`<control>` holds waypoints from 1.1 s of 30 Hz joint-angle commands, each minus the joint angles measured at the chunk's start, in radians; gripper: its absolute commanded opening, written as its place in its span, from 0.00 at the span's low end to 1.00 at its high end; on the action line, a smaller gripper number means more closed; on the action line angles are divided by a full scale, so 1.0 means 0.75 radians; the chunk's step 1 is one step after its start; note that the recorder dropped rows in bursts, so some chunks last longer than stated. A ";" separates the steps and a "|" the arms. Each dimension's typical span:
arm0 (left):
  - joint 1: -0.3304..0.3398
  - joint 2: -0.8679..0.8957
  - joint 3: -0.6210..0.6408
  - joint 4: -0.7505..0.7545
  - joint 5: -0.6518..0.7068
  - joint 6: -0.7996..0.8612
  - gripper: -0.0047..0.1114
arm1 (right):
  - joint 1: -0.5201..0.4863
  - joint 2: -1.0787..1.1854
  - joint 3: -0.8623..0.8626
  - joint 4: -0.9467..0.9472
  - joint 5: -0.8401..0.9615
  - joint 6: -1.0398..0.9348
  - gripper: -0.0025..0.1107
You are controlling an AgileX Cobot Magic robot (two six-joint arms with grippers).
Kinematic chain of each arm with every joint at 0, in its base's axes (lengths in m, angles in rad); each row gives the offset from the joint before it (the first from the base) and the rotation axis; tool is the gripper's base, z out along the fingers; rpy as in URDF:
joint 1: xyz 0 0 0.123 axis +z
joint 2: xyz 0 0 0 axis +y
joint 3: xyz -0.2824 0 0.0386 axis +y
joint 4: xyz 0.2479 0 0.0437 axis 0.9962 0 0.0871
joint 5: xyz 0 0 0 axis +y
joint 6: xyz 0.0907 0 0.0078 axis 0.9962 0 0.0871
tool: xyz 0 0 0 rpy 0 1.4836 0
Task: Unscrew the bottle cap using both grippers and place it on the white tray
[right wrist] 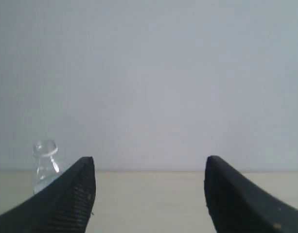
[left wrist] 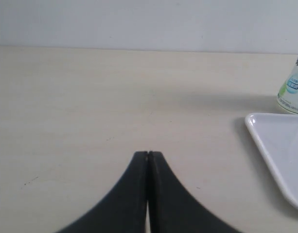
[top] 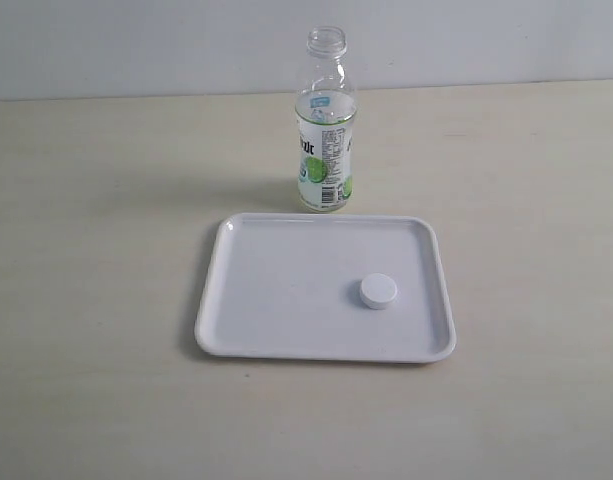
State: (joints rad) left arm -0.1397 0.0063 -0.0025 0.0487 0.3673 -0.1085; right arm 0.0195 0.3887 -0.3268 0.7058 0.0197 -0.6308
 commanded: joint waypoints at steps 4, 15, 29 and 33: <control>0.002 -0.008 0.003 0.005 -0.018 0.001 0.04 | -0.016 -0.202 0.030 -0.008 0.080 0.005 0.57; 0.002 -0.008 0.003 0.005 -0.018 0.001 0.04 | -0.018 -0.355 0.153 -0.169 0.115 0.136 0.57; 0.002 -0.008 0.003 0.005 -0.018 0.001 0.04 | -0.026 -0.518 0.217 -1.009 0.152 0.939 0.57; 0.002 -0.008 0.003 0.005 -0.018 0.001 0.04 | -0.082 -0.518 0.220 -1.009 0.227 0.900 0.57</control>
State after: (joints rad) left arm -0.1397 0.0063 -0.0025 0.0505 0.3673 -0.1085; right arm -0.0128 0.0046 -0.1684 -0.0395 0.1475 0.0692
